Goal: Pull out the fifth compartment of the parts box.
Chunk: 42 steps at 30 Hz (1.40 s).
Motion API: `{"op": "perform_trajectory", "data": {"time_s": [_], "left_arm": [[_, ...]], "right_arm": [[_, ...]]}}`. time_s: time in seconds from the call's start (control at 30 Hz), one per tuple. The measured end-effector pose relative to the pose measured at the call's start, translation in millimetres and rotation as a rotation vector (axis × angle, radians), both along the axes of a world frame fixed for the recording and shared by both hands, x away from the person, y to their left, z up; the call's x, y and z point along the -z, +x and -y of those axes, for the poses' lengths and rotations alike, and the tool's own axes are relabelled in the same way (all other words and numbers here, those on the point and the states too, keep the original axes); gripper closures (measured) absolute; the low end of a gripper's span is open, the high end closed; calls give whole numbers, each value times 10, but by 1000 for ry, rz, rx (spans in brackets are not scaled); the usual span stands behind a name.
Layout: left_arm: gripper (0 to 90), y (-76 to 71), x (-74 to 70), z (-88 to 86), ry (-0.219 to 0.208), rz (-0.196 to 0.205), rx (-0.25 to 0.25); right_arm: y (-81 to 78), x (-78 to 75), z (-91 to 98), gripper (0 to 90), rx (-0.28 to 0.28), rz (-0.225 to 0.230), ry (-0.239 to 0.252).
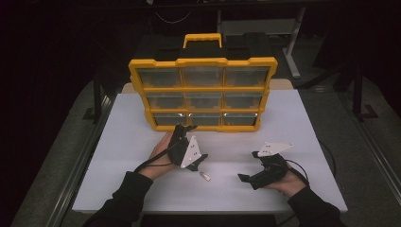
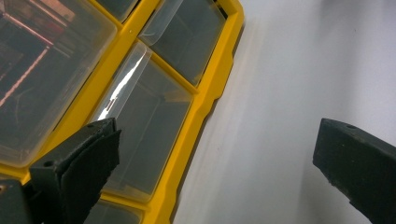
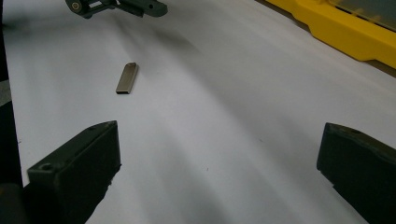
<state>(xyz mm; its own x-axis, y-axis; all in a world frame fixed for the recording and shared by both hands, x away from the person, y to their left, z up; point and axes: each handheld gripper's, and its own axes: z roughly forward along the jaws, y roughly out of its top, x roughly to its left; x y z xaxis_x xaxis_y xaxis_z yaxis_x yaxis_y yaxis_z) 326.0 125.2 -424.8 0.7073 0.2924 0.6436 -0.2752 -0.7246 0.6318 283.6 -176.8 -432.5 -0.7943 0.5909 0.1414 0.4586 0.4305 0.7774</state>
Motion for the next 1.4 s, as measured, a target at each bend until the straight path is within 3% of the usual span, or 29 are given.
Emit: {"op": "perform_trajectory", "data": {"time_s": [0.6,1.4], "left_arm": [[5,-43,14,-3,57,80,5],[5,-96,36,17,154,219,1]], "right_arm": [[-1,-2,2,0,1,-1,2],[-1,-3,3,0,0,-1,3]]}}
